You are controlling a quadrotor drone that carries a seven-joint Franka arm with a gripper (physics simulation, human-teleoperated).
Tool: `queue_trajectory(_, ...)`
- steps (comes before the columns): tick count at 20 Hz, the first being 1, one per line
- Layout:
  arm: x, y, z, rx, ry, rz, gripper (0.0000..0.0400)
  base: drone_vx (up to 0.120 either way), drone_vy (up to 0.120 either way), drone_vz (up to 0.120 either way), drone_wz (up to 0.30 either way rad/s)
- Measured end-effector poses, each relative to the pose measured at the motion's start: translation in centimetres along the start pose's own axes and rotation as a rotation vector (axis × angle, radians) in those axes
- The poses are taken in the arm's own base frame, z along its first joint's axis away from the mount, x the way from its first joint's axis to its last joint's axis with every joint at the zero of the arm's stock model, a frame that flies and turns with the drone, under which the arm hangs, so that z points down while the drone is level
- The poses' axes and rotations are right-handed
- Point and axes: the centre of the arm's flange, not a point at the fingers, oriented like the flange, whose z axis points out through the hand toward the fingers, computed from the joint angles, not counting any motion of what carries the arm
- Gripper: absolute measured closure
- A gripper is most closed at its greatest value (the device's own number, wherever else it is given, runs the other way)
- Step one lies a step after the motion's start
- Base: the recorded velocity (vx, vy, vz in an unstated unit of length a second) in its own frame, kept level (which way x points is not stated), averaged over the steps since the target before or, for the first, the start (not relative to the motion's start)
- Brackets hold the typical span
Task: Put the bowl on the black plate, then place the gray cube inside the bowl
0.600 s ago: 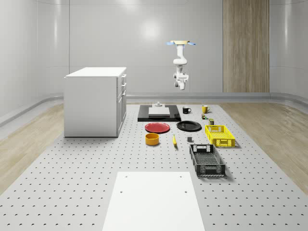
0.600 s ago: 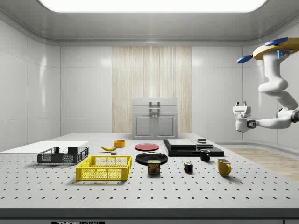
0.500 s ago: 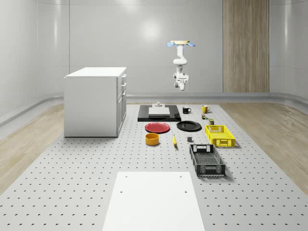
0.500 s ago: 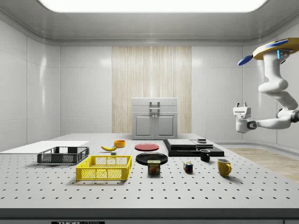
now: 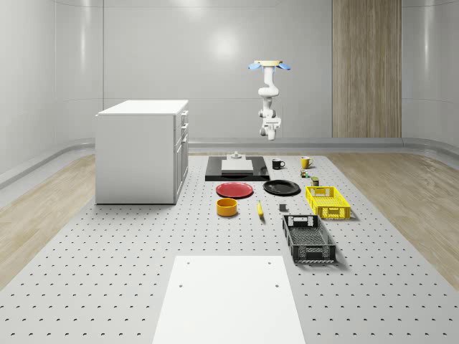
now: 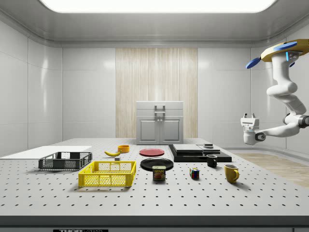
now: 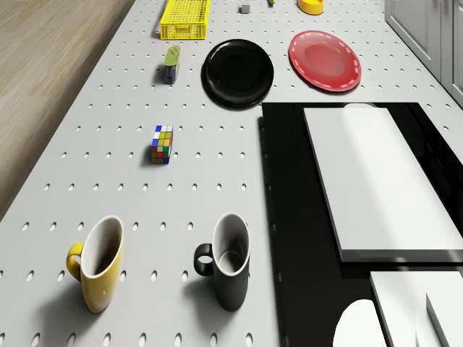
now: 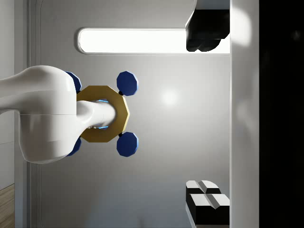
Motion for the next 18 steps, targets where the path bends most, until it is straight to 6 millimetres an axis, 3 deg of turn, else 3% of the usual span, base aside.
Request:
queue_trajectory(7, 0.1, -0.1, -1.5, 0.004, 0.004, 0.0, 0.0, 0.12, -0.12, 0.0, 0.0)
queue_trajectory(18, 0.0, -0.1, -1.8, 0.009, 0.01, 0.0, 0.0, 0.12, -0.12, 0.0, 0.0)
